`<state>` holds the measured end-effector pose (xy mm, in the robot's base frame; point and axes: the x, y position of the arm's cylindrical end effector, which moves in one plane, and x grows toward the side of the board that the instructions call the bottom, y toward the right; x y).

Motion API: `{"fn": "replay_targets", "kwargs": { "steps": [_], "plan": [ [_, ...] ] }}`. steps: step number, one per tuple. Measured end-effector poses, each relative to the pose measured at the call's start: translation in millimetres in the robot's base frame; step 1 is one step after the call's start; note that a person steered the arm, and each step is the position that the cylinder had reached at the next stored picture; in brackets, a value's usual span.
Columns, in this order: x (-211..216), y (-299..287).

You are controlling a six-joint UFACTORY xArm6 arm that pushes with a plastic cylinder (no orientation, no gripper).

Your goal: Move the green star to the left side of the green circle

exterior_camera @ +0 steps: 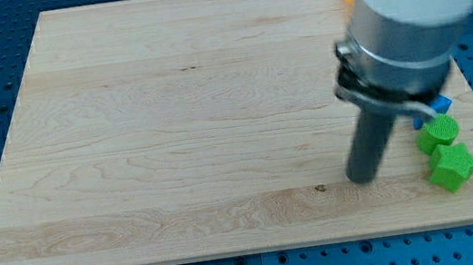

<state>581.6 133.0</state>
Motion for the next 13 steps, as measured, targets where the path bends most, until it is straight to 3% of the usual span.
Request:
{"fn": "replay_targets", "kwargs": {
  "steps": [1,2,4,5,11,13],
  "plan": [
    [37.0,33.1],
    [36.3,57.4],
    [34.5,167.7],
    [28.0,181.3],
    [-20.7,109.6],
    [1.6,99.3]
  ]
}}
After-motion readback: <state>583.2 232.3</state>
